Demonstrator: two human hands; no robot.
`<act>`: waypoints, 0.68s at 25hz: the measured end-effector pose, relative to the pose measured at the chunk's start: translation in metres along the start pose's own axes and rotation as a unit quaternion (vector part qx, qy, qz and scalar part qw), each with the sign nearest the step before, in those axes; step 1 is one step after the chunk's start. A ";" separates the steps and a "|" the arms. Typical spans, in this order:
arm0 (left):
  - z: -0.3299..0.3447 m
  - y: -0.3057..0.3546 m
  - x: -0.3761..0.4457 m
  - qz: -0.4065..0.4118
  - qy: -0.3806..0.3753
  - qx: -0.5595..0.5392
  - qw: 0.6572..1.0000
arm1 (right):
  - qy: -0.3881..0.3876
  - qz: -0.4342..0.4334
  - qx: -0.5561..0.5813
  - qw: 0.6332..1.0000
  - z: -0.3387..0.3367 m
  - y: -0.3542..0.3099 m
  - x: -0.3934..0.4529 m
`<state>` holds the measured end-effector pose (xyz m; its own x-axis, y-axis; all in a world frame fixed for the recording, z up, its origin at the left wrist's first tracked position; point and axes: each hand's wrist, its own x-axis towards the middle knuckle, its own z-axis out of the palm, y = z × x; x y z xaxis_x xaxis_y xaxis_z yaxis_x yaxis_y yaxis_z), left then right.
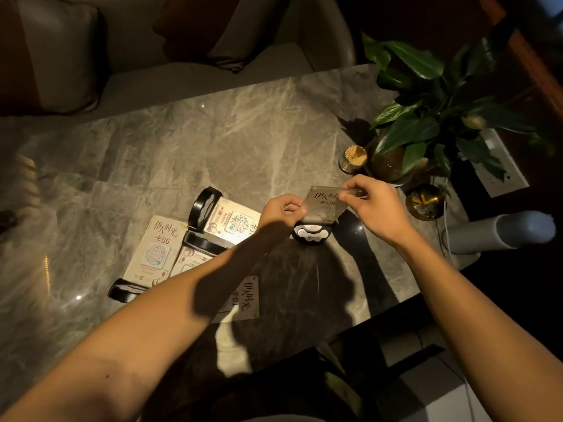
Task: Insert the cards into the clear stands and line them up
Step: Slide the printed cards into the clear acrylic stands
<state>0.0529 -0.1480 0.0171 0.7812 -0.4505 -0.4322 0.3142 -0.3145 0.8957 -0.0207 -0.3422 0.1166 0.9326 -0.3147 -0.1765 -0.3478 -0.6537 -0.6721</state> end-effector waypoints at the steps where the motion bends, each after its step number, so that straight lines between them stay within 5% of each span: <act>1: 0.002 -0.002 0.001 -0.003 0.000 -0.003 1.000 | -0.002 -0.001 -0.004 1.000 0.001 0.003 -0.003; 7: -0.011 -0.008 0.001 -0.040 -0.037 -0.013 0.998 | -0.033 0.000 0.004 0.999 0.010 0.002 -0.015; 10: -0.039 -0.012 0.010 -0.014 -0.066 0.110 0.992 | -0.033 0.057 0.028 0.997 0.019 0.002 -0.023; 14: -0.085 -0.017 0.030 0.007 -0.088 0.426 0.901 | 0.120 0.184 0.133 0.966 0.056 0.004 -0.061; 17: -0.102 -0.022 0.037 0.027 -0.138 0.564 0.814 | 0.064 0.266 0.158 0.949 0.121 0.016 -0.086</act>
<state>0.1299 -0.0728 -0.0082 0.5776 -0.6112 -0.5411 -0.5334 -0.7844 0.3166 -0.0949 -0.2418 0.0341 0.6070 -0.6360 -0.4766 -0.7012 -0.1463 -0.6978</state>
